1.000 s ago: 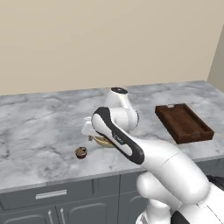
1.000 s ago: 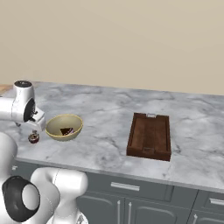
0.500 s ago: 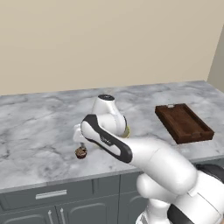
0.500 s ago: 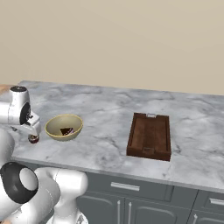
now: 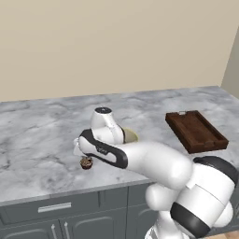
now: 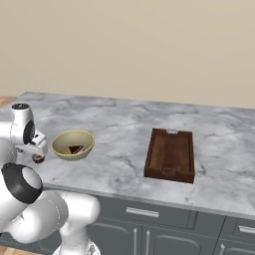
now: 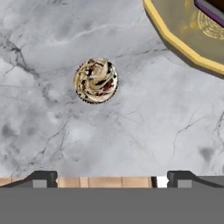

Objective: Place the bowl with cake and the cupcake onto the tray.

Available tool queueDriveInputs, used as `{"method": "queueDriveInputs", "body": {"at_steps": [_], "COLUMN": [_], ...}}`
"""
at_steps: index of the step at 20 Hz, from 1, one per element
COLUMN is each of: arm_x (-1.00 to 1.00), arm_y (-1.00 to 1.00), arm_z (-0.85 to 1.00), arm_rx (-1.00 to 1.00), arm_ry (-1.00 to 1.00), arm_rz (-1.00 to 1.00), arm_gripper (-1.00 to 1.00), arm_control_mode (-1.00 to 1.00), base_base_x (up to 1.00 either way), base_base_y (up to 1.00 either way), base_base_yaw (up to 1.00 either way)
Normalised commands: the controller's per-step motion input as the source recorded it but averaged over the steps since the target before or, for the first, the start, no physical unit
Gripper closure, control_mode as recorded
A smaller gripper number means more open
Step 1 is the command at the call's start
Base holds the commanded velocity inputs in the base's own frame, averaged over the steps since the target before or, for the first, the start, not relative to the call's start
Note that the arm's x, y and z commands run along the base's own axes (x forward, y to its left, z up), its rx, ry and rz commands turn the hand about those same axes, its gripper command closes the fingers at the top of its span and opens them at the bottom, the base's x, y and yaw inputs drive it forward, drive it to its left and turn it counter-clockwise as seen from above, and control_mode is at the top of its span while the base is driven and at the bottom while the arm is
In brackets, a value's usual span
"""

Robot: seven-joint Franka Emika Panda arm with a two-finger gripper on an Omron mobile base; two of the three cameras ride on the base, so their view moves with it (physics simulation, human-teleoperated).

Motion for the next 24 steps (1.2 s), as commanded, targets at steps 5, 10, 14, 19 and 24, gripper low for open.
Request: {"method": "queueDriveInputs", "body": {"at_steps": [5,10,14,19,24], "arm_x": [0.25,0.2,0.2,0.2,0.2], "arm_y": [0.02,0.02,0.1,0.09,0.09], "arm_z": [-0.26,-0.23,-0.25,-0.24,-0.22], "arm_rx": [0.0,0.0,0.0,0.0,0.0], "arm_ry": [0.0,0.0,0.0,0.0,0.0], "arm_rz": [0.0,0.0,0.0,0.0,0.0], "arm_gripper": [-1.0,-1.0,-1.0,-1.0,-1.0], "arm_control_mode": [-1.0,-1.0,-1.0,-1.0,-1.0], "base_base_x": [0.0,0.0,0.0,0.0,0.0], "base_base_y": [0.0,0.0,0.0,0.0,0.0], "base_base_yaw": [0.0,0.0,0.0,0.0,0.0]}}
